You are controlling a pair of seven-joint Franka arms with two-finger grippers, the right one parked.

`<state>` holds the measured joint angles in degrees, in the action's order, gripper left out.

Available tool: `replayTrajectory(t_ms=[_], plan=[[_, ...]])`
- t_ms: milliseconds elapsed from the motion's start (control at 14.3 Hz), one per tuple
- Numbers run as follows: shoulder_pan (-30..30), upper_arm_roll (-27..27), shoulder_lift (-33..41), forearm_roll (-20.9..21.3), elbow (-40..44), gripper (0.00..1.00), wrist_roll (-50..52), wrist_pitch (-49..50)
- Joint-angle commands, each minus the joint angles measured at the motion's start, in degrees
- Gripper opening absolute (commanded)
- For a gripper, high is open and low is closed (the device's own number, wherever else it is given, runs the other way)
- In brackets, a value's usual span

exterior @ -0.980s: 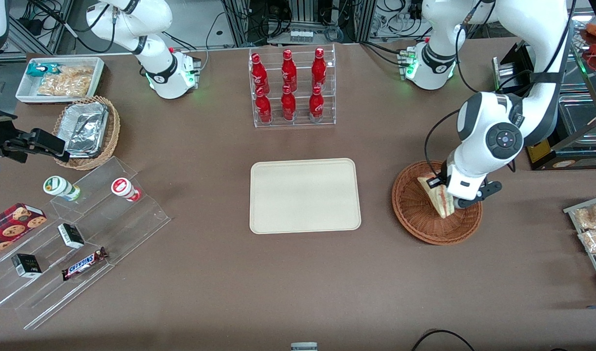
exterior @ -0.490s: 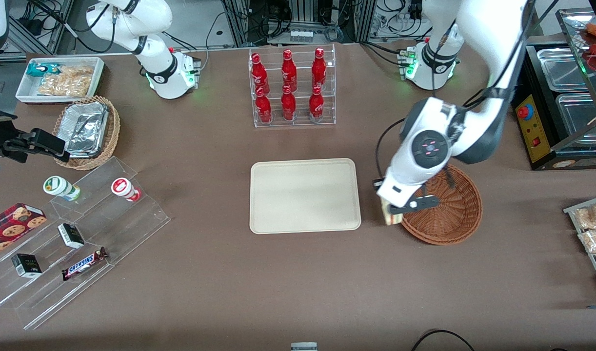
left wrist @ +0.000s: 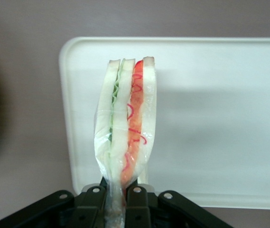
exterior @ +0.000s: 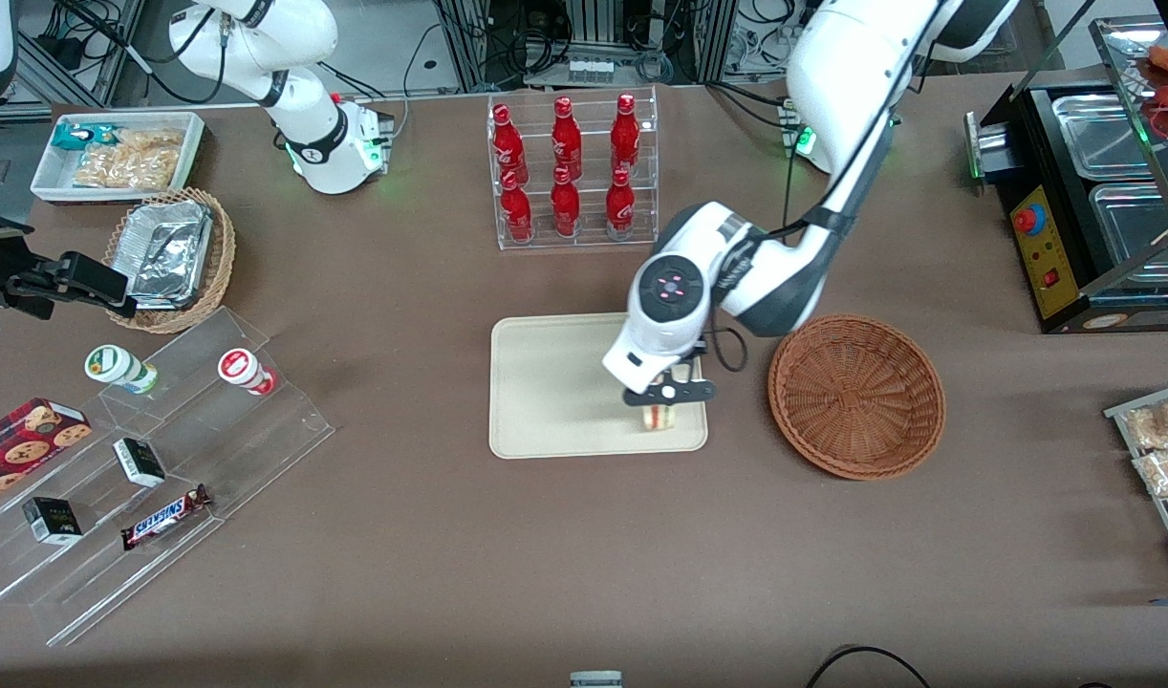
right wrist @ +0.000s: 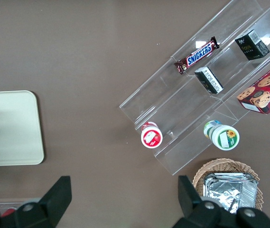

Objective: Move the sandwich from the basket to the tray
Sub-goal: 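Lift the sandwich and carry it over the cream tray, then lower the sandwich onto the tray and open the left gripper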

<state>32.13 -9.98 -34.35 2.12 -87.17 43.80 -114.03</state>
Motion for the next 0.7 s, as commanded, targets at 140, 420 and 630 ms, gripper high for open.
replayTrajectory(t_ms=[140,420,630], plan=[[5.4,0.8,-5.8,0.9,3.8,0.02,3.7,-6.5],[5.9,0.8,-8.7,0.7,5.5,0.03,7.1,-8.1],[5.8,0.8,-8.7,0.4,5.6,0.29,9.4,-8.1]])
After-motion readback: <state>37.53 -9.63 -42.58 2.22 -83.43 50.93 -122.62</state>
